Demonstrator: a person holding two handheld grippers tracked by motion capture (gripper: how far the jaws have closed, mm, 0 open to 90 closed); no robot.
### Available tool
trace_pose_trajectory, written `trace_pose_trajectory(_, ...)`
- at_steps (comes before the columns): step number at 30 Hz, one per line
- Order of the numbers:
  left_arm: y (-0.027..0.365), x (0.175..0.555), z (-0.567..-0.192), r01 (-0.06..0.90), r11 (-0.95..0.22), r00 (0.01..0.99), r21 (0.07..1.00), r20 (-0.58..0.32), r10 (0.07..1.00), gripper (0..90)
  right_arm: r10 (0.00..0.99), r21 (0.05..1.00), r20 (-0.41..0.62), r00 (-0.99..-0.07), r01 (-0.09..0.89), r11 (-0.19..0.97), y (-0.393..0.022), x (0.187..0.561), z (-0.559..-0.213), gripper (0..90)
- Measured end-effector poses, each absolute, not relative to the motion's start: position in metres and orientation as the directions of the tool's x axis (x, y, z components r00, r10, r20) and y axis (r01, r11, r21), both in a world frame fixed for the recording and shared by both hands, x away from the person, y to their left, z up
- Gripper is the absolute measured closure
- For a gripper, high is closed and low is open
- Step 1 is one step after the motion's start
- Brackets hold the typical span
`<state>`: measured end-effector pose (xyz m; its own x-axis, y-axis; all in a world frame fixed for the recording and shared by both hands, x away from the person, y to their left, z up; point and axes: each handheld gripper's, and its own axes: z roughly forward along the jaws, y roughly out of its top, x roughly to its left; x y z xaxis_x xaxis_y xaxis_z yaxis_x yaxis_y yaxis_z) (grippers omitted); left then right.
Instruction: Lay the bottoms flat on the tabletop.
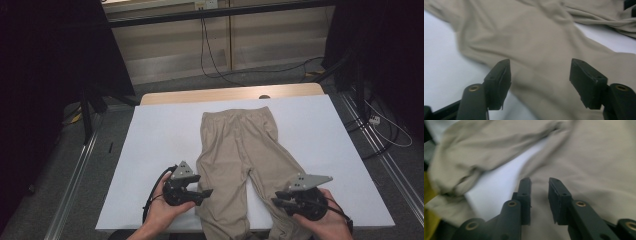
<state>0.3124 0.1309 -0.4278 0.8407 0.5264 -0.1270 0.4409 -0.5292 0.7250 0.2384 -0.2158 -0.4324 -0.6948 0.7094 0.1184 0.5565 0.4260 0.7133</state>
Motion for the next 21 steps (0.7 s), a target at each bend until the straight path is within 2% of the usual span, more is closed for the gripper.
trace_pose_trajectory(5,0.111,0.280,-0.433,0.374,-0.624,0.905,0.686,-0.124,0.406,53.4,0.675,0.677,0.136,-0.726,0.565,0.472,-0.204,0.222,-0.442,65.9)
trace_pose_trajectory(6,0.107,0.274,-0.436,0.366,-0.643,0.912,0.673,-0.122,0.391,53.4,0.672,0.661,0.126,-0.730,0.567,0.491,-0.200,0.221,-0.445,65.2)
trace_pose_trajectory(7,0.104,0.269,-0.439,0.357,-0.658,0.919,0.664,-0.123,0.374,52.7,0.673,0.654,0.103,-0.732,0.560,0.509,-0.197,0.220,-0.447,69.0)
trace_pose_trajectory(8,0.102,0.266,-0.441,0.342,-0.674,0.925,0.655,-0.111,0.363,50.2,0.672,0.654,0.083,-0.736,0.548,0.521,-0.195,0.219,-0.446,78.8)
trace_pose_trajectory(9,0.100,0.263,-0.443,0.321,-0.696,0.935,0.642,-0.098,0.340,45.1,0.663,0.651,0.104,-0.742,0.555,0.518,-0.194,0.220,-0.445,88.1)
trace_pose_trajectory(11,0.097,0.259,-0.445,0.296,-0.704,0.938,0.646,-0.059,0.341,41.0,0.660,0.650,0.115,-0.742,0.559,0.515,-0.189,0.219,-0.447,88.8)
trace_pose_trajectory(14,0.097,0.259,-0.443,0.258,-0.739,0.949,0.622,-0.019,0.315,43.4,0.648,0.648,0.161,-0.745,0.575,0.500,-0.179,0.216,-0.447,89.0)
trace_pose_trajectory(16,0.097,0.257,-0.444,0.276,-0.714,0.944,0.644,-0.042,0.327,51.6,0.637,0.650,0.165,-0.753,0.568,0.504,-0.172,0.212,-0.446,89.0)
trace_pose_trajectory(18,0.099,0.255,-0.443,0.264,-0.720,0.950,0.641,-0.045,0.308,64.2,0.627,0.656,0.218,-0.748,0.588,0.473,-0.166,0.210,-0.446,89.0)
trace_pose_trajectory(19,0.099,0.255,-0.442,0.258,-0.726,0.954,0.637,-0.048,0.297,75.9,0.619,0.651,0.209,-0.757,0.580,0.489,-0.162,0.208,-0.446,89.0)
trace_pose_trajectory(21,0.099,0.251,-0.441,0.244,-0.738,0.955,0.630,-0.023,0.296,86.2,0.619,0.649,0.184,-0.763,0.567,0.507,-0.159,0.206,-0.448,88.7)
